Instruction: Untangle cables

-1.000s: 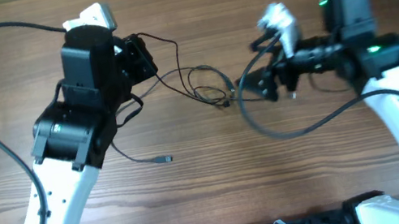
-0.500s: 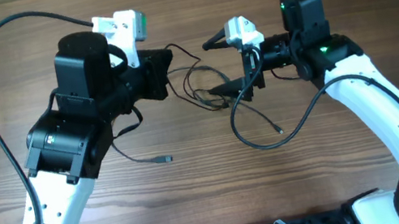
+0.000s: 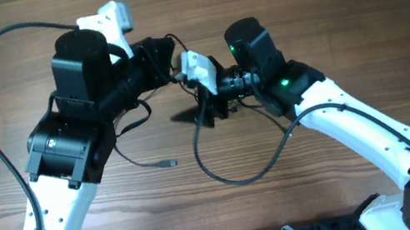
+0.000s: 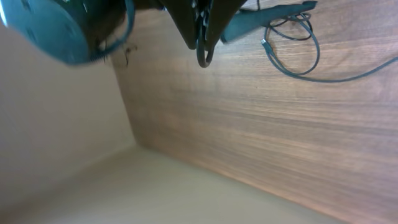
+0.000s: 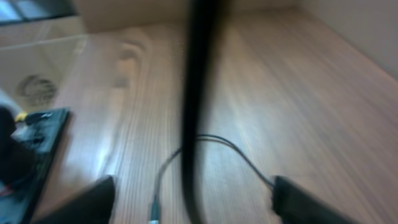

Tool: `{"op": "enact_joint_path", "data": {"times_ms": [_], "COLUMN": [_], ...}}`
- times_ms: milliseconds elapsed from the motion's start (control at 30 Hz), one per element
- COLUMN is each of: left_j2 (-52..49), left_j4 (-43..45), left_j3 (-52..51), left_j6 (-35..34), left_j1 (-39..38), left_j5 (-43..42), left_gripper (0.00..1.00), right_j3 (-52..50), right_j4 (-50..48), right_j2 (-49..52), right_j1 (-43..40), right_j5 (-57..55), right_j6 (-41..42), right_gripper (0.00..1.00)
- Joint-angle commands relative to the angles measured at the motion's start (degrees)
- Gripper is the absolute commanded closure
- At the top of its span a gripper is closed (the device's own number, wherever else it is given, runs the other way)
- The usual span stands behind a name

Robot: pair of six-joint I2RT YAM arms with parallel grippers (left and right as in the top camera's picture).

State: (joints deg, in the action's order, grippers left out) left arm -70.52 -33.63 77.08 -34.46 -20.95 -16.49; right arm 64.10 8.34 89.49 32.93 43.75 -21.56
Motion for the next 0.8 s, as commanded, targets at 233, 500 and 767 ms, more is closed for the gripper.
{"op": "enact_joint_path", "data": {"times_ms": [233, 500, 767], "left_j2": [1.2, 0.9, -4.7], "left_j4": [-4.2, -16.7, -22.4], "left_j3": [-0.1, -0.1, -0.3], "left_j6": [-7.1, -15.9, -15.9], "left_j1": [-0.2, 1.5, 1.6], "left_j5": [15.6, 32.9, 32.8], "left_gripper": [0.96, 0.54, 0.00], "right_j3": [0.0, 0.1, 10.5], "right_j4": [0.4, 2.0, 12.8], "right_j2": [1.0, 0.8, -4.5], "right_j1": [-0.1, -3.8, -20.2], "right_j5": [-17.0, -17.4, -14.8], "right_j6": [11.5, 15.7, 20.1], "right_gripper": [0.96, 0.96, 0.96]}}
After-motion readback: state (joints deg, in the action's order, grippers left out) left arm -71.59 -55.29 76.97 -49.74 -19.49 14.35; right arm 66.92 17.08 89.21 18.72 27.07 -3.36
